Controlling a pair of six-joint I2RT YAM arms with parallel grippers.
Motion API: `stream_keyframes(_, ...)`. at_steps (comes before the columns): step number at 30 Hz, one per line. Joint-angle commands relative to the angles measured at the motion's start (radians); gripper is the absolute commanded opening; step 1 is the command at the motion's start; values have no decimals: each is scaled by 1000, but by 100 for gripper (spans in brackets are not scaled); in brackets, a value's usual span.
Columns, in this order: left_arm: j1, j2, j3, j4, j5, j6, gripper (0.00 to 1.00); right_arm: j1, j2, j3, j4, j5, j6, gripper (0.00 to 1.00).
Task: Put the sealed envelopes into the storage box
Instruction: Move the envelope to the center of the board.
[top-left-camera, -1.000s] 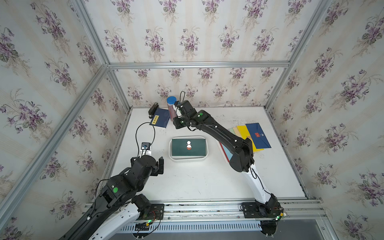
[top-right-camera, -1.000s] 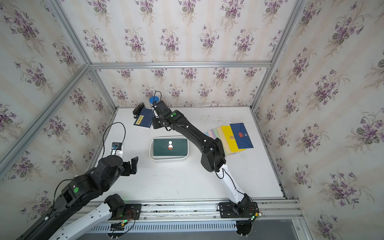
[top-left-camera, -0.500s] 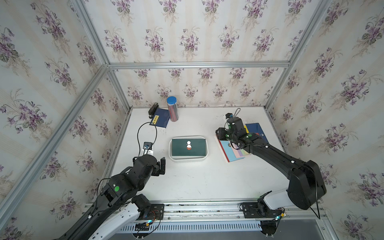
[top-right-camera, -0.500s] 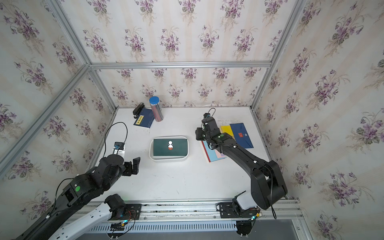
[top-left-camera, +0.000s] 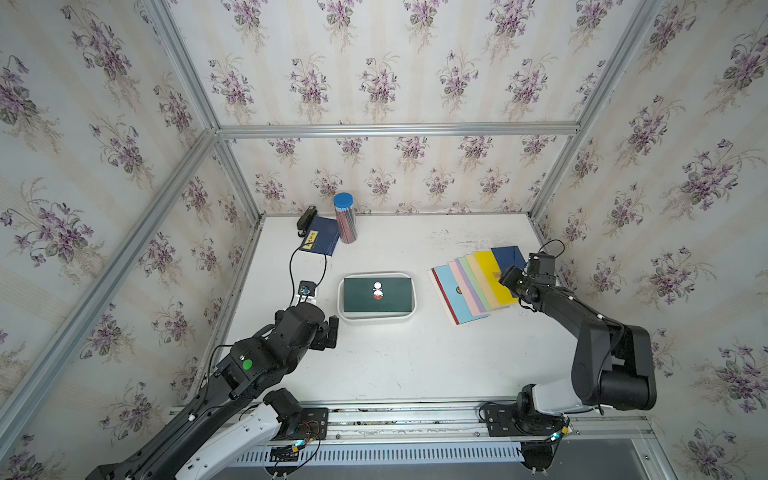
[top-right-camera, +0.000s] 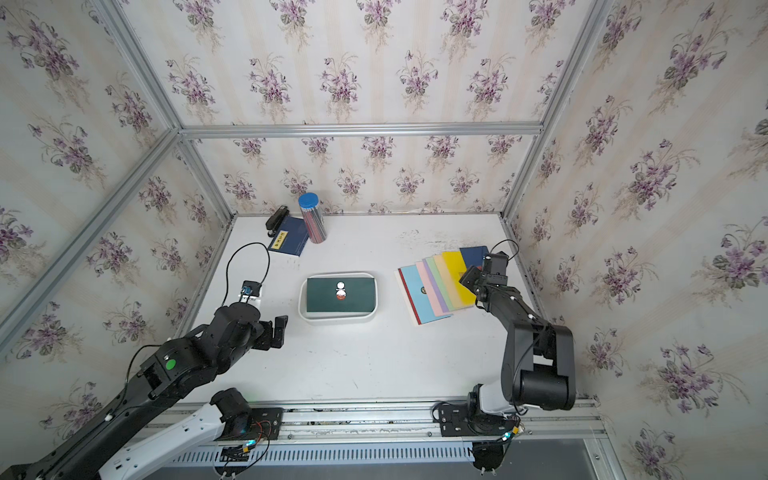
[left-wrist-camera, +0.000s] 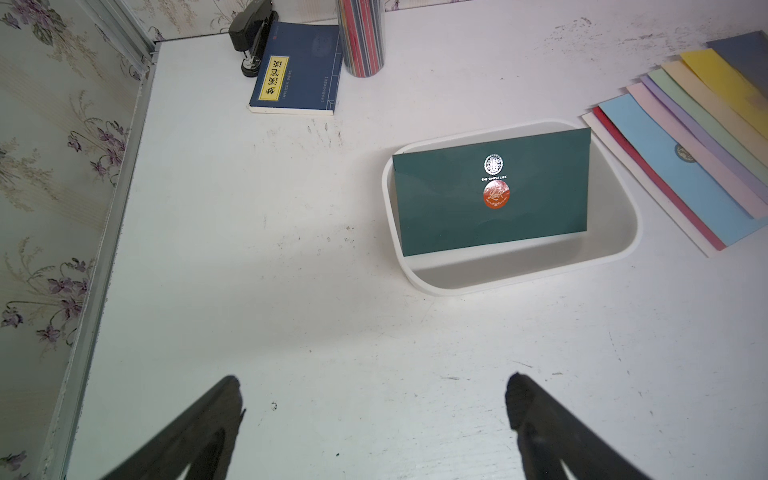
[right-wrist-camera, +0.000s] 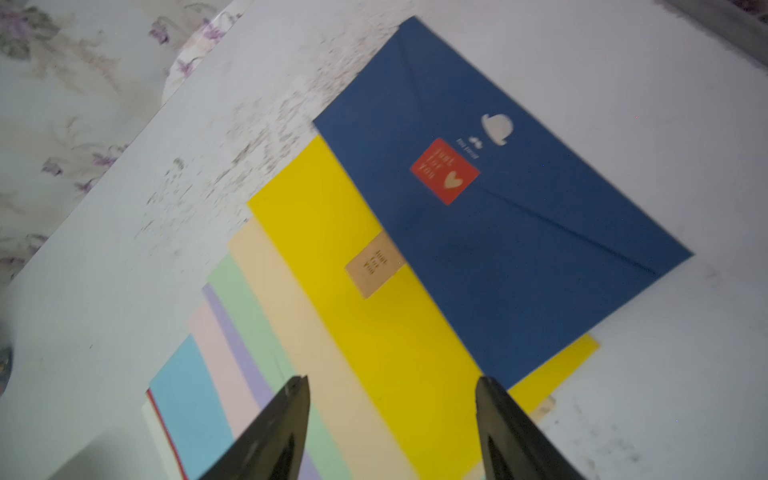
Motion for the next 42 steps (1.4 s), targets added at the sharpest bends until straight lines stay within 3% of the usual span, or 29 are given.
stream_keyframes(1, 0, 0, 9, 0, 7, 12, 100, -42, 96, 86, 18, 1, 52, 68)
stream_keyframes(9, 0, -6, 13, -2, 29, 15, 100, -85, 359, 354, -75, -25, 57, 68)
stream_keyframes(12, 0, -18, 16, -4, 39, 21, 100, -81, 495, 493, -191, -55, 39, 62)
stream_keyframes(18, 1, -51, 22, -6, 72, 25, 100, 3, 549, 500, -258, -77, -12, 58)
stream_keyframes(22, 0, -58, 25, -11, 84, 31, 100, 84, 578, 517, -395, -174, -56, 54)
stream_keyframes(30, -1, -56, 36, -20, 104, 34, 100, 308, 434, 301, -380, -98, -57, 53)
stream_keyframes(37, 0, -44, 38, -19, 119, 34, 100, 471, 284, 79, -293, -105, 27, 51)
stream_keyframes(42, 0, -35, 35, -12, 137, 32, 100, 517, 158, -100, -218, -108, 130, 50)
